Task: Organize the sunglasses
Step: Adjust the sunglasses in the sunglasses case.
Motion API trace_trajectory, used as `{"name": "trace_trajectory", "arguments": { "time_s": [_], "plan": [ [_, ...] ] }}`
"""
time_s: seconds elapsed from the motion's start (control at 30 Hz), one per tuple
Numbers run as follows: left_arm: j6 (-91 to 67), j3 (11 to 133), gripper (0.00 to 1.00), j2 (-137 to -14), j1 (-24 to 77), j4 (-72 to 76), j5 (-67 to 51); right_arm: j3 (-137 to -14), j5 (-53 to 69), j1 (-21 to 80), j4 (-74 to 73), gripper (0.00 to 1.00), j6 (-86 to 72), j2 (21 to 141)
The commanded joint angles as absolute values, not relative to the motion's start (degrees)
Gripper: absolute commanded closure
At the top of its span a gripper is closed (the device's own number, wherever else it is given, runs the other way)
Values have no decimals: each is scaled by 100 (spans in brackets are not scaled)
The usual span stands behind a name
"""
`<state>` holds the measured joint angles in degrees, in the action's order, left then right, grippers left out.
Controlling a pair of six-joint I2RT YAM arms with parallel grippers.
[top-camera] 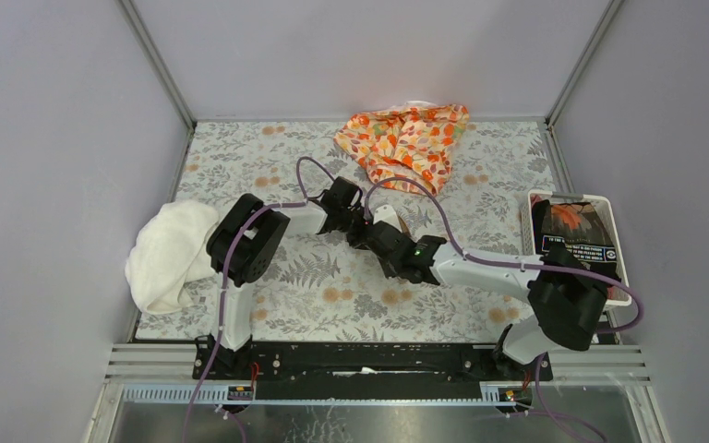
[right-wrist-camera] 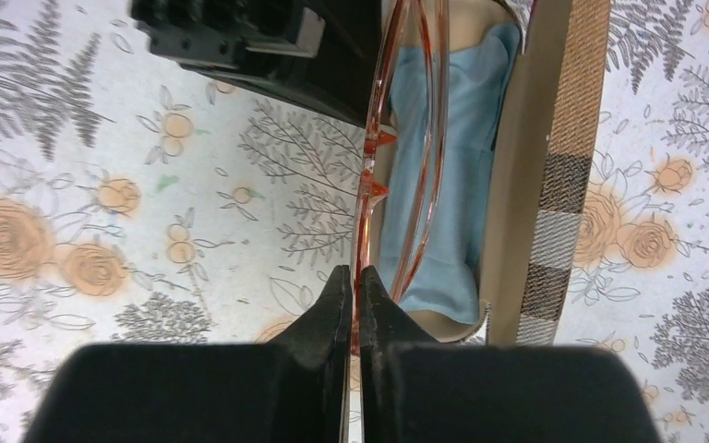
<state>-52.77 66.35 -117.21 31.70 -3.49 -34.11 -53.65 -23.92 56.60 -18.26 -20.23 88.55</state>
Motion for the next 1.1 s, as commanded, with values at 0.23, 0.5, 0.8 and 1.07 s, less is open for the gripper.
{"name": "trace_trajectory", "arguments": {
  "time_s": [0.23, 0.5, 0.8, 1.07],
  "plan": [
    [-5109, 6473, 89, -11839, 3129, -290, -3331, -5096, -1412, 5253, -1304, 100, -1963, 8305],
    [-5054, 6460, 89, -11831, 3129, -310, -3341, -5217, -193, 4615, -1657, 100, -1552, 8086],
    [-5082, 6446, 89, -11844, 3129, -299, -3339, -5215, 124, 4451, -1661, 100, -1560, 8213],
    [-5069, 6461, 89, -11847, 3133, -299, -3379, -5009, 96, 4294, -1443, 100, -1620, 8443]
  ]
}}
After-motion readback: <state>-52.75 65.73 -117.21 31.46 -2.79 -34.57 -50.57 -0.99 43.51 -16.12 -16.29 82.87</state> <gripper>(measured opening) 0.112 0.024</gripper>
